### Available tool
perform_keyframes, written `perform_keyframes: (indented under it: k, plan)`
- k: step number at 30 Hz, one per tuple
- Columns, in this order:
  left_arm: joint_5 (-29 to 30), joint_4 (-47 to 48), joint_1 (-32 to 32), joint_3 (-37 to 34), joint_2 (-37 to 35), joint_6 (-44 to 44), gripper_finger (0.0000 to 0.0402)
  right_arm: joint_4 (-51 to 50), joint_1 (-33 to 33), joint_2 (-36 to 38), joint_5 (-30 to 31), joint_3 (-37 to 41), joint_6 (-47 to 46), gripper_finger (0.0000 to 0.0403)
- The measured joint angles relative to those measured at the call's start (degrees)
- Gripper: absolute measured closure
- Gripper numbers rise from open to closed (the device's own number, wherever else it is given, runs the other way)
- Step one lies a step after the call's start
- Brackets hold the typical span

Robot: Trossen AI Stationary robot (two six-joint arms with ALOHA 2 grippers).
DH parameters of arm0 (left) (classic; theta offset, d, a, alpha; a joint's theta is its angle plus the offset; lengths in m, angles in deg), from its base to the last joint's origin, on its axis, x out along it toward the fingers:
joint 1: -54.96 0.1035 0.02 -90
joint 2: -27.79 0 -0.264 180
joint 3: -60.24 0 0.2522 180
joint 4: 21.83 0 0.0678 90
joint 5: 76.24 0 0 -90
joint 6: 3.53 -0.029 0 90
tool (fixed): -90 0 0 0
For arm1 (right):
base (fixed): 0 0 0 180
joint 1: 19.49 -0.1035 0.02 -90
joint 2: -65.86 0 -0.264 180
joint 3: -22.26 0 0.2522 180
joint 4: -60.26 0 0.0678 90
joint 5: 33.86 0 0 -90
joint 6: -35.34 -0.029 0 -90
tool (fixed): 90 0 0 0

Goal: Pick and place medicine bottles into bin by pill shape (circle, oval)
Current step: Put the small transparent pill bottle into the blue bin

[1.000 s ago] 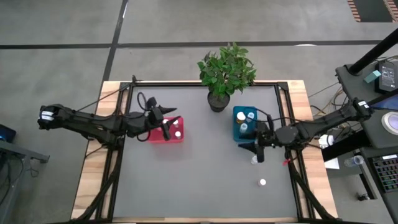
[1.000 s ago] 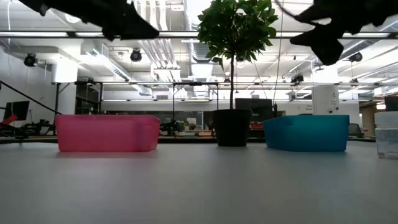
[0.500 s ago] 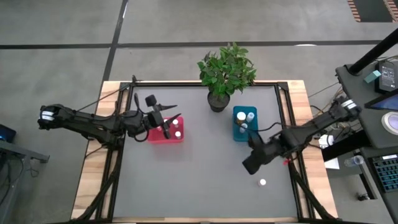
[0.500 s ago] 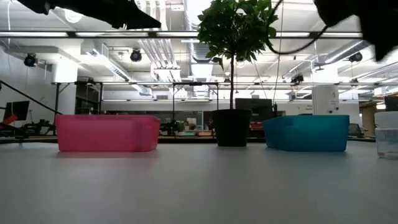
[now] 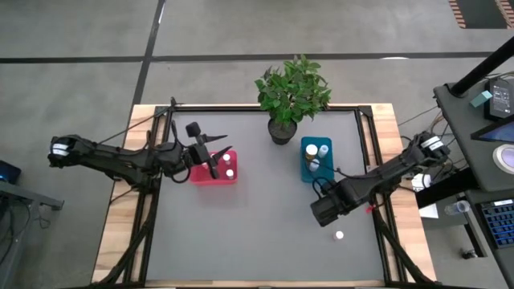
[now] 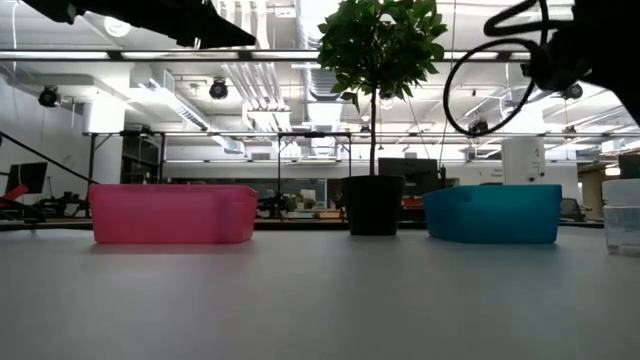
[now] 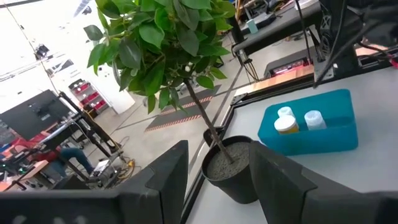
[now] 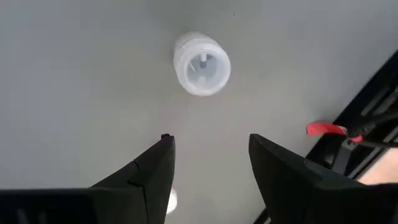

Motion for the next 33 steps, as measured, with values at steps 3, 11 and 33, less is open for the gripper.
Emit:
perform_keyframes:
  k: [3, 11, 33]
  plan:
    - [0.0, 0.1, 0.0, 0.0, -0.4, 0.3, 0.0250, 3.3, 0.1, 0.2, 1.3, 2.4, 0.1, 0.0195]
    - [0.0, 0.2, 0.0, 0.0, -0.5, 0.5, 0.0250, 9.3, 1.0, 2.6, 3.8, 7.4, 0.2, 0.0140]
    - [0.0, 0.0, 0.0, -0.2, -0.1, 0.5, 0.0250, 15.9, 2.3, 2.7, 5.9, 11.5, 1.3, 0.0244]
